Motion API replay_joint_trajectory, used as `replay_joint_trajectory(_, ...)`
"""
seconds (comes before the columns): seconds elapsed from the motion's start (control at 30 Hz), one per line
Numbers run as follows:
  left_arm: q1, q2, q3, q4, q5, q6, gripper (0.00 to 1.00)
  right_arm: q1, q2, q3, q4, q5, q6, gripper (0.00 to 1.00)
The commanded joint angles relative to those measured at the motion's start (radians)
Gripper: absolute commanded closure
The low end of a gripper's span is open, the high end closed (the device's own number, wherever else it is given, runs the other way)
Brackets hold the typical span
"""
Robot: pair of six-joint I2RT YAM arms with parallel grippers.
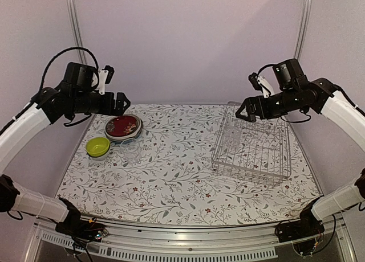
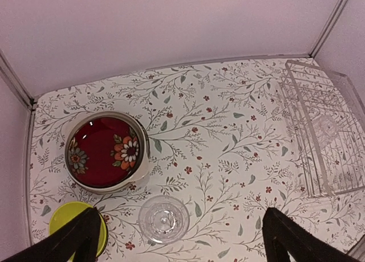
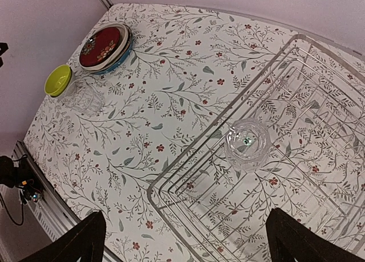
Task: Unload the mixed dishes from the dish rack
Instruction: Grab the cup from the dish rack.
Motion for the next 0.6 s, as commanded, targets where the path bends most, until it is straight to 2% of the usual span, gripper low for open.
replay_joint_trajectory(0.0,0.023,0.059,0.008,-0.049,0.083,-0.02,0.0,-0.053,0.025,0.036,-0.047,-0.025,-0.016,0.01)
replay_joint_trajectory(0.57,0.04,0.147,-0.014,-0.042,0.355,-0.079,0.0,-0.081,0.124,0.155,-0.3,0.14,-0.034,0.01)
